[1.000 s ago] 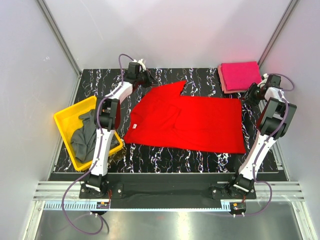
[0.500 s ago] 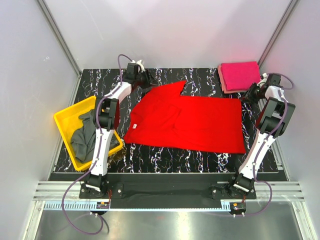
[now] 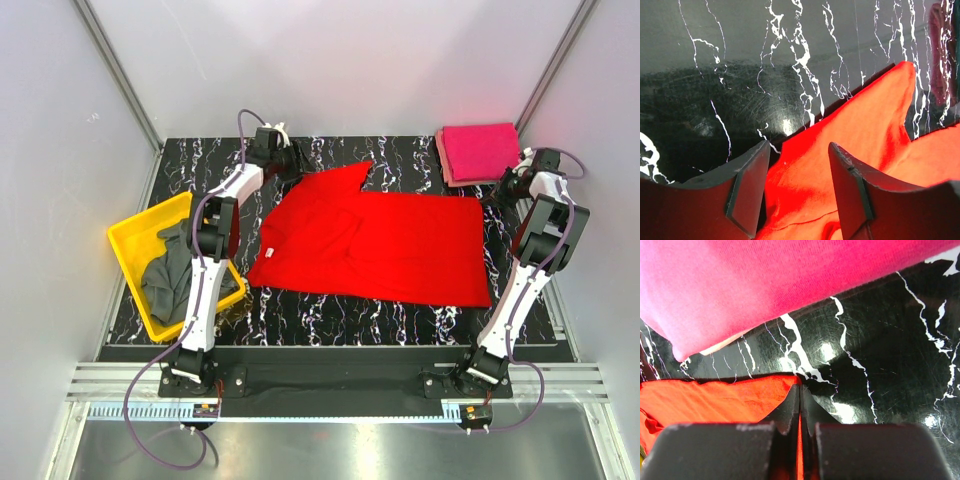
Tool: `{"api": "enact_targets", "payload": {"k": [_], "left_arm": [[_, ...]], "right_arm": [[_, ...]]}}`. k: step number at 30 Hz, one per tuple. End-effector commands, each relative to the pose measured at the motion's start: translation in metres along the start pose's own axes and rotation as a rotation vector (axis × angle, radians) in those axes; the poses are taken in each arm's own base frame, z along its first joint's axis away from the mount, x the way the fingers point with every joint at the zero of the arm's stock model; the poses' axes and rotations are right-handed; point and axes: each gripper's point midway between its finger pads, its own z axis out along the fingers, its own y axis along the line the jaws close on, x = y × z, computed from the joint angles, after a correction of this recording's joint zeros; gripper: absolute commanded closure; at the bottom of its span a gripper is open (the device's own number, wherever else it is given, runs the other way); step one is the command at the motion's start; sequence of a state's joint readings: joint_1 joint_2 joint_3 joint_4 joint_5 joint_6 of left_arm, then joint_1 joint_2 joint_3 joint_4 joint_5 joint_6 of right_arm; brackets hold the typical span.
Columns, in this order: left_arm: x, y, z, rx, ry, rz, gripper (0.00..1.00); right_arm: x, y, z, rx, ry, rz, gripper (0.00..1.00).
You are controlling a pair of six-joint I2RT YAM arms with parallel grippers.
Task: Fold and stack the t-shirts
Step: Fold the tshirt
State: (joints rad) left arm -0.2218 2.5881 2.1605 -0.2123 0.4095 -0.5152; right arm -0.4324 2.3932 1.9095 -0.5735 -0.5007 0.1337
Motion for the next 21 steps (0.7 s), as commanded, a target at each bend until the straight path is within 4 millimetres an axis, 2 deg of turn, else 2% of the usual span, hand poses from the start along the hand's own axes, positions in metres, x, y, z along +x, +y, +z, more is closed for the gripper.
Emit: {"api": "enact_targets", "payload": {"k": [1, 6, 8, 9, 14, 16, 17, 18, 21], "left_arm": [[-0.009, -0.007, -0.005, -0.011, -0.022, 0.047, 0.44], [-0.001, -0.013, -0.006, 0.006, -0.004, 0.048, 0.49], [-0.001, -0.016, -0.005, 0.019, -0.006, 0.056, 0.56], [-0.001, -0.018, -0.005, 0.03, -0.006, 0.057, 0.61], [-0.009, -0.036, -0.008, 0.098, -0.024, 0.046, 1.0], [-0.014, -0.045, -0.014, 0.123, -0.034, 0.031, 1.0], [-0.017, -0.05, -0.017, 0.138, -0.037, 0.022, 1.0], [-0.02, -0.053, -0.02, 0.142, -0.046, 0.023, 1.0], [-0.033, -0.064, -0.036, 0.149, -0.092, 0.037, 1.0]], "right_arm": [[-0.002, 0.004, -0.002, -0.017, 0.003, -0.026, 1.0], [-0.003, 0.005, -0.003, -0.021, -0.001, -0.029, 1.0], [-0.004, 0.006, -0.003, -0.024, -0.001, -0.029, 1.0], [-0.004, 0.006, -0.002, -0.025, -0.002, -0.028, 1.0], [-0.015, 0.016, -0.008, -0.058, -0.052, -0.072, 1.0], [-0.019, 0.023, -0.014, -0.089, -0.075, -0.095, 1.0], [-0.028, 0.031, -0.02, -0.11, -0.115, -0.123, 1.0], [-0.024, 0.031, -0.019, -0.117, -0.117, -0.124, 1.0], [-0.031, 0.035, -0.028, -0.115, -0.167, -0.148, 1.0]]}}
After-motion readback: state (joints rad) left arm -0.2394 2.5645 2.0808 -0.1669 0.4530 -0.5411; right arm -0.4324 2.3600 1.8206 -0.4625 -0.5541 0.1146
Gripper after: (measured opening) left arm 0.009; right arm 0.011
